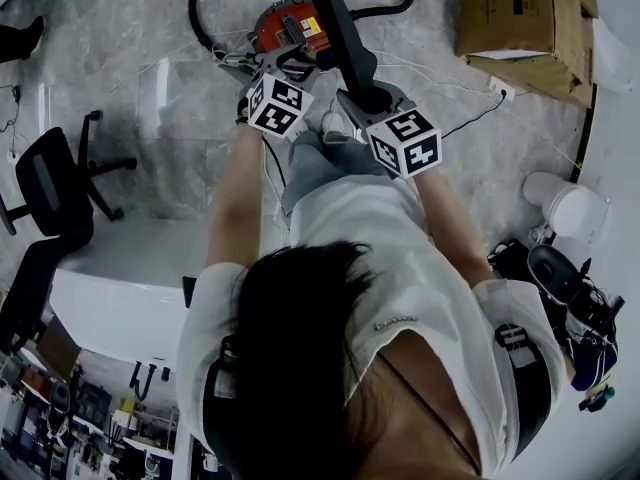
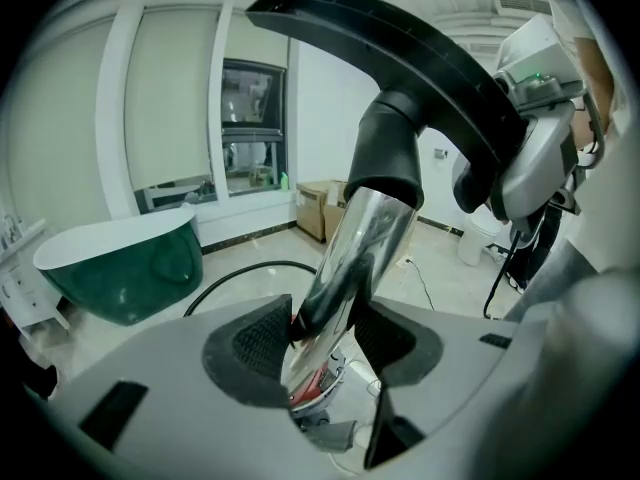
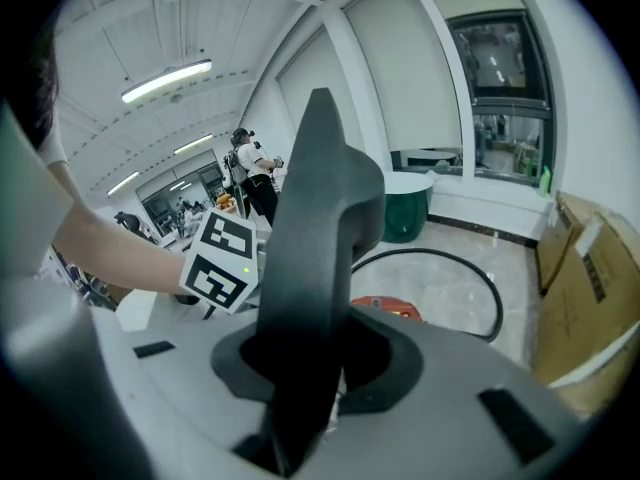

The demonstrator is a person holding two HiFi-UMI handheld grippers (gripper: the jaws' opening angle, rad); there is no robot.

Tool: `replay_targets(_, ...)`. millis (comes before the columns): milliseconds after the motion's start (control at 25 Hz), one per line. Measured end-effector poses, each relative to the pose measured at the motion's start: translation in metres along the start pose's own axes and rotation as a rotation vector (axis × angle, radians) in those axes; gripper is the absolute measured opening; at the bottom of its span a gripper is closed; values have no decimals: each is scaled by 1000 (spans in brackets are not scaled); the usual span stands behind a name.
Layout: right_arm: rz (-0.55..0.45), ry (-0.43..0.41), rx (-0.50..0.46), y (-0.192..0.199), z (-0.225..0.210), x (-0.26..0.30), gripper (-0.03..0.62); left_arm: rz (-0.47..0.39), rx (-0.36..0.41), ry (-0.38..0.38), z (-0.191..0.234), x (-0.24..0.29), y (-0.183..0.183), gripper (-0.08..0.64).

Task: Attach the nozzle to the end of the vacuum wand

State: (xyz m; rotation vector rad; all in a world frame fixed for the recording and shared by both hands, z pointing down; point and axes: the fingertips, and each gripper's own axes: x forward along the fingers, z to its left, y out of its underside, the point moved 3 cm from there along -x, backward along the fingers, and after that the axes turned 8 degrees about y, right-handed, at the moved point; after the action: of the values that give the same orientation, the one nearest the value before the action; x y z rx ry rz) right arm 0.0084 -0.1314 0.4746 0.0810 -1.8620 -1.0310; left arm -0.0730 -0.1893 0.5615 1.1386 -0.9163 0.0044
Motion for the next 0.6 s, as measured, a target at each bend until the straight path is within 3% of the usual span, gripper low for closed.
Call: replay_targets(600,-44,175,-72,-1,10,12,103,-14,-20,5,11,-1,-10,193)
